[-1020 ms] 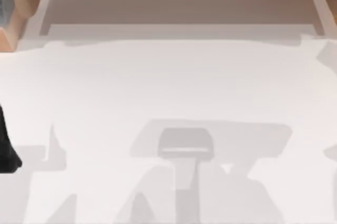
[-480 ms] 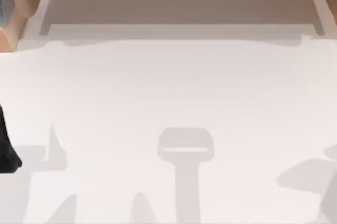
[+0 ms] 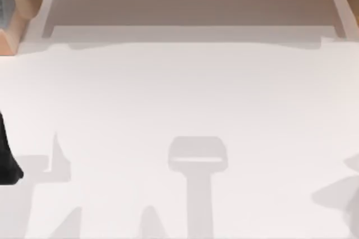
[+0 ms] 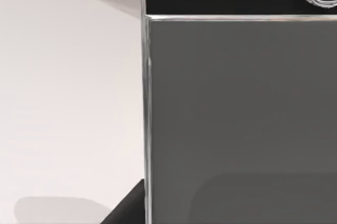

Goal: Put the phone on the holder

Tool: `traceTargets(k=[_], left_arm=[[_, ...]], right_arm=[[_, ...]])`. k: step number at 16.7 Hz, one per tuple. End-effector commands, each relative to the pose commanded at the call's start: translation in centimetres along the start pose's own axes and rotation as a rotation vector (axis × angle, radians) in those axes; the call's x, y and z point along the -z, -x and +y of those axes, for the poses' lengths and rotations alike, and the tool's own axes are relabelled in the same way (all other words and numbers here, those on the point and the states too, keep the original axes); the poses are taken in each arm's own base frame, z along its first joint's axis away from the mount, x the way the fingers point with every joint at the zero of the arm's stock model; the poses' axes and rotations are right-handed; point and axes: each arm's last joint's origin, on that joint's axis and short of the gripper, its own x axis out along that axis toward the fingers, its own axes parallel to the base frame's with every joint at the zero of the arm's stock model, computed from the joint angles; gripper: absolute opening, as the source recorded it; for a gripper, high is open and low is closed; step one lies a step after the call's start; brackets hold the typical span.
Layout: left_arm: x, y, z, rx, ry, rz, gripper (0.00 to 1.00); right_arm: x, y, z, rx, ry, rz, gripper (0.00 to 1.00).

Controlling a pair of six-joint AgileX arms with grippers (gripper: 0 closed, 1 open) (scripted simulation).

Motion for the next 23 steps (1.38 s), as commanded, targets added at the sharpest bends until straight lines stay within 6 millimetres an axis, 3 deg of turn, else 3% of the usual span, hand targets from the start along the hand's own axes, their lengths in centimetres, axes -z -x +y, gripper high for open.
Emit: traceTargets(k=[11,16,23], left_arm=[[0.0,0.0,0.0,0.0,0.0,0.0,1.0],[0.0,0.0,0.0,0.0,0.0,0.0,1.0],[0.0,0.0,0.0,0.0,0.0,0.0,1.0]], right_arm=[[0.1,0.4,-0.5,0.104,0.079,0.033,0.0],[-0.7,-1.9,0.1,0.067,0.088,0.023,0.0],[0.2,-5.0,0.1,0.0,0.0,0.0,0.0]])
